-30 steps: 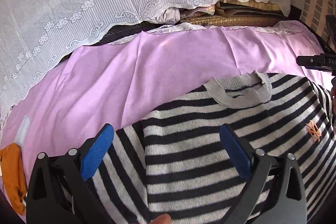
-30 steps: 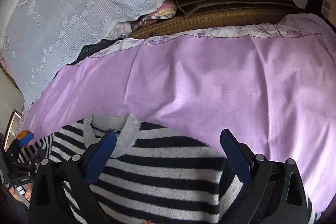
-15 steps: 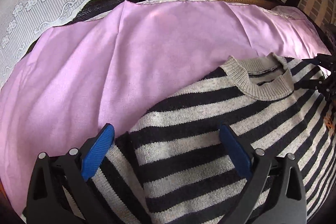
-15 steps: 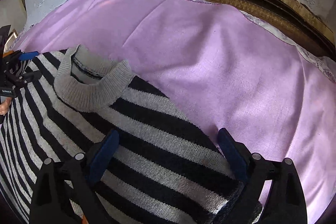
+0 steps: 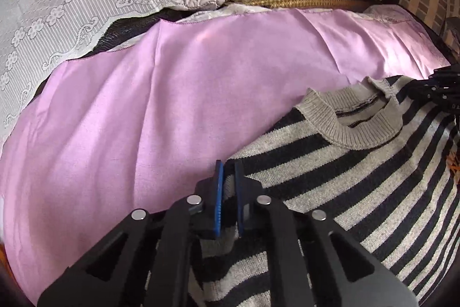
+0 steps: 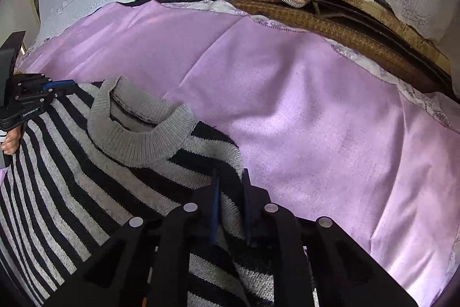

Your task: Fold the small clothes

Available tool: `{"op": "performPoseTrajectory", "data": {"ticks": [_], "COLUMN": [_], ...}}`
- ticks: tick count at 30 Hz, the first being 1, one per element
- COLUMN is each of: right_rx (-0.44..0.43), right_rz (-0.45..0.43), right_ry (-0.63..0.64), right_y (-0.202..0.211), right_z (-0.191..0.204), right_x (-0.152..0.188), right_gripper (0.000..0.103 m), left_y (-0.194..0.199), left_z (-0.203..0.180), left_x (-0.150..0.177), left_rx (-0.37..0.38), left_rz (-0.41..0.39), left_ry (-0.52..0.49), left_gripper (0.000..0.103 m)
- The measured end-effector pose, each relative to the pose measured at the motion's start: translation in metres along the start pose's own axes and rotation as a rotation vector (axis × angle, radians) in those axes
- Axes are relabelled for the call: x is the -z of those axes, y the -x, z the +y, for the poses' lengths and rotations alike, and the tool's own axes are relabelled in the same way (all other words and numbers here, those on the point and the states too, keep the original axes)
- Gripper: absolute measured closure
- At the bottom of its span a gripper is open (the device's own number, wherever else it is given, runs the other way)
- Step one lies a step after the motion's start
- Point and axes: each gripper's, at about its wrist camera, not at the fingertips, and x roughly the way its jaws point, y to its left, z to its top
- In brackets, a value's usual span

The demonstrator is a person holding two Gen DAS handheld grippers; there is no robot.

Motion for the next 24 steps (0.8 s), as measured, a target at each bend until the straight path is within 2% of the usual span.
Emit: {"op": "performPoseTrajectory", "data": {"ticks": [7, 11, 13, 14, 16, 17, 18, 20, 23, 24], "right_rx": [0.034, 0.054, 0.087, 0.099, 0.100, 0.085, 0.054, 0.037, -0.008, -0.016], "right_rz": [-0.087, -0.099, -0.061, -0.027, -0.016, -0.037, -0.066, -0.096, -0.106, -0.103], "right_ry": [-0.062, -0.111, -0.118, -0.125, -0.143, -0.160, -0.169, -0.176, -0.249, -0.293], "right_y": [-0.007, -0.038, -0.060, -0.070, -0.071, -0.060, -0.046, -0.013, 0.039, 0.055], "right_z": [-0.005, -0.003, 0.001, 0.001, -0.002, -0.006, -0.010, -0.021, -0.053, -0.066], "right_x": [-0.049, -0.075, -0.081, -0.080, -0.078, -0.078, -0.076, -0.072, -0.051, -0.038], "right_gripper": [0.090, 0.089, 0.087, 0.081, 0.076, 0.067, 0.059, 0.058, 0.057, 0.055], "left_y": [0.005, -0.014, -0.029, -0.035, -0.036, -0.030, -0.020, 0.005, 0.045, 0.055], "left_z": [0.022, 0.039, 0.040, 0.039, 0.037, 0.036, 0.034, 0.031, 0.018, 0.011], "left_x": [-0.031, -0.047, -0.049, -0.047, -0.043, -0.041, -0.038, -0.032, -0.019, -0.013], "left_rx": [-0.153, -0.271, -0.307, -0.308, -0.319, -0.309, -0.292, -0.287, -0.211, -0.173], "left_rz": [-0.070, -0.028, 0.010, 0.037, 0.066, 0.054, 0.032, -0.014, -0.050, -0.048], "left_ry": [0.105, 0.163, 0.169, 0.167, 0.166, 0.166, 0.162, 0.160, 0.167, 0.175], "left_gripper": [0.099, 0.098, 0.098, 0.096, 0.087, 0.076, 0.059, 0.037, 0.035, 0.030]}}
